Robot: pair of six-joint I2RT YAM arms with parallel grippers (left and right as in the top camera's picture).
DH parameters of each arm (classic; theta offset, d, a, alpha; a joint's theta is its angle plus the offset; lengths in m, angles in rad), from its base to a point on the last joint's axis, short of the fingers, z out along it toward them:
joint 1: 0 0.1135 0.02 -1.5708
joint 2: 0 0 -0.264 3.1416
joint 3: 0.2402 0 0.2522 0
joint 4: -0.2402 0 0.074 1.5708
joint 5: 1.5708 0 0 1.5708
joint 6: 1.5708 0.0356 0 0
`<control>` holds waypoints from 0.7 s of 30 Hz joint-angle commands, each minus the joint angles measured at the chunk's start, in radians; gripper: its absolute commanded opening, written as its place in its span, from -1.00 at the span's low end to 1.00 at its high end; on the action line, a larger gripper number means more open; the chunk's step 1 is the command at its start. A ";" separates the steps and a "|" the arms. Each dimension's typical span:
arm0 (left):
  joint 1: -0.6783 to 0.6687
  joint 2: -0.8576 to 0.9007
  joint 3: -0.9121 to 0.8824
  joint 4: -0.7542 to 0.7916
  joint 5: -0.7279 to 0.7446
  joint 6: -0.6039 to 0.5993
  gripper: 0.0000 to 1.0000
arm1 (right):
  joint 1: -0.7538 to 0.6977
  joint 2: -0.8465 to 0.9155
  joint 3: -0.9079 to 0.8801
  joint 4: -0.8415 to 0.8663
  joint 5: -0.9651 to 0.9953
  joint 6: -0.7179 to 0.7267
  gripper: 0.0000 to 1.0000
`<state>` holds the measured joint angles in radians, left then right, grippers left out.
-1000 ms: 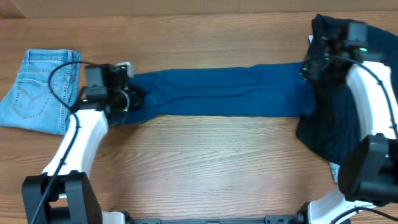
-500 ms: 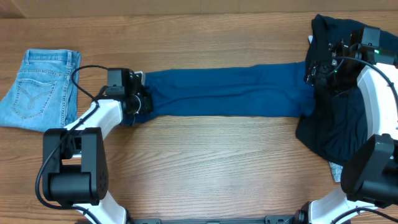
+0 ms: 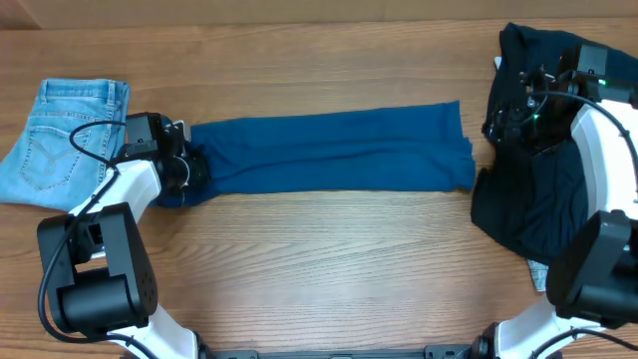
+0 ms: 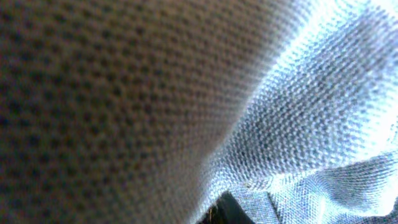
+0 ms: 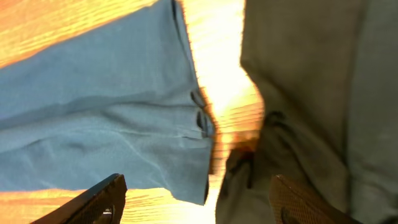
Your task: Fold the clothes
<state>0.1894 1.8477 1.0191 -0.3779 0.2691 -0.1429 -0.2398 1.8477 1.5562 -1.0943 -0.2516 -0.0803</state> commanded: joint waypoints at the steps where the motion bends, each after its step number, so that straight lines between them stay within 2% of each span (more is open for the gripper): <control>1: 0.016 0.030 -0.029 -0.041 -0.103 -0.014 -0.68 | 0.009 0.112 0.014 0.012 -0.087 -0.060 0.55; 8: 0.014 0.030 -0.029 -0.061 -0.092 -0.015 -0.67 | 0.053 0.280 0.014 0.068 -0.135 -0.111 0.57; 15: 0.013 0.030 -0.029 -0.072 -0.083 -0.015 -0.67 | 0.087 0.360 0.014 0.121 -0.136 -0.103 0.54; 17: 0.013 0.030 -0.029 -0.075 -0.065 -0.014 -0.61 | 0.097 0.385 0.014 0.120 -0.152 -0.103 0.08; 18: 0.013 0.030 -0.029 -0.076 -0.060 -0.015 -0.61 | 0.100 0.387 0.014 0.121 -0.154 -0.103 -0.54; 19: 0.013 0.030 -0.029 -0.078 -0.058 -0.015 -0.61 | 0.101 0.386 0.014 0.124 -0.154 -0.097 -0.79; 20: 0.013 0.030 -0.029 -0.080 -0.058 -0.014 -0.61 | 0.101 0.385 0.016 0.124 -0.154 -0.085 -0.92; 21: 0.013 0.030 -0.029 -0.082 -0.058 -0.014 -0.61 | 0.101 0.385 0.017 0.124 -0.154 -0.072 -0.92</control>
<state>0.1898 1.8477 1.0298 -0.4156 0.2729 -0.1505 -0.1570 2.1956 1.5764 -0.9703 -0.3954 -0.1795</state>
